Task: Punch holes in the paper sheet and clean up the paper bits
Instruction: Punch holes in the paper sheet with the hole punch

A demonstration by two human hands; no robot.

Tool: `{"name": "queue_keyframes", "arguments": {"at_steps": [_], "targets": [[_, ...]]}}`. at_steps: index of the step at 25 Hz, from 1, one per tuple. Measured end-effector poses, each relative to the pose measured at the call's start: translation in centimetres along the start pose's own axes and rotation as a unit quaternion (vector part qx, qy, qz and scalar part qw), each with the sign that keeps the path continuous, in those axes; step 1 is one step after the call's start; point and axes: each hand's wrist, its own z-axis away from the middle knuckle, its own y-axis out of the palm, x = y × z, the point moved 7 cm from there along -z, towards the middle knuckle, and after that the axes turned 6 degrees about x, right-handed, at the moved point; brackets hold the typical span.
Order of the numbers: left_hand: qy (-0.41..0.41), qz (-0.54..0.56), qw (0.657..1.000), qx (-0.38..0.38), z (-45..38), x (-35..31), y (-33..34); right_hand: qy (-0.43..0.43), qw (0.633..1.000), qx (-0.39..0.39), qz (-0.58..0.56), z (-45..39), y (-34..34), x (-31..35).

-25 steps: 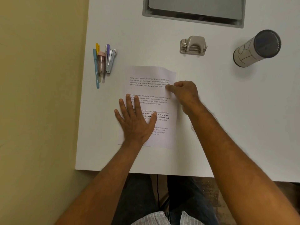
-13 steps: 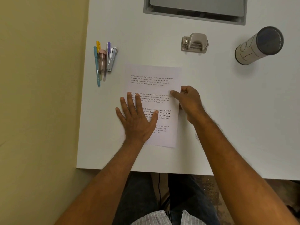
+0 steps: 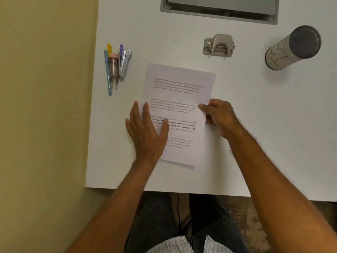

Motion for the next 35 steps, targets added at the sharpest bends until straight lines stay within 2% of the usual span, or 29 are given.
{"name": "queue_keyframes", "arguments": {"at_steps": [5,10,12,15,18,19,21,25,30,35], "targets": [[-0.073,0.104,0.992,-0.030,0.1,0.1,-1.5,0.014,0.996,-0.039,-0.074,1.0,-3.3,-1.8],[-0.130,0.238,0.961,-0.047,1.0,0.2,-1.2,0.036,0.978,-0.096,-0.180,2.9,-5.9,-3.9],[-0.161,0.329,0.929,-0.043,1.6,-0.1,-0.6,0.041,0.968,-0.112,-0.222,3.5,-6.6,-4.7],[-0.221,0.452,0.864,-0.024,2.6,-1.0,0.8,0.043,0.948,-0.135,-0.284,4.3,-7.1,-5.5],[-0.238,0.609,0.753,0.075,3.1,-2.5,3.3,0.042,0.935,-0.152,-0.319,4.9,-7.1,-6.1],[-0.234,0.626,0.736,0.107,3.1,-3.1,3.9,0.041,0.929,-0.155,-0.332,5.0,-7.1,-6.2],[-0.236,0.619,0.736,0.139,3.2,-3.8,4.6,0.039,0.919,-0.154,-0.359,5.2,-7.0,-6.5],[-0.246,0.588,0.758,0.138,2.6,-3.8,5.1,0.035,0.907,-0.146,-0.393,5.4,-6.6,-7.4],[-0.226,0.546,0.794,0.141,1.2,-3.8,5.0,0.023,0.909,-0.106,-0.403,5.6,-7.4,-7.9],[-0.213,0.509,0.817,0.167,-0.8,-3.7,4.6,0.008,0.915,-0.110,-0.389,5.3,-11.2,-6.9]]}}
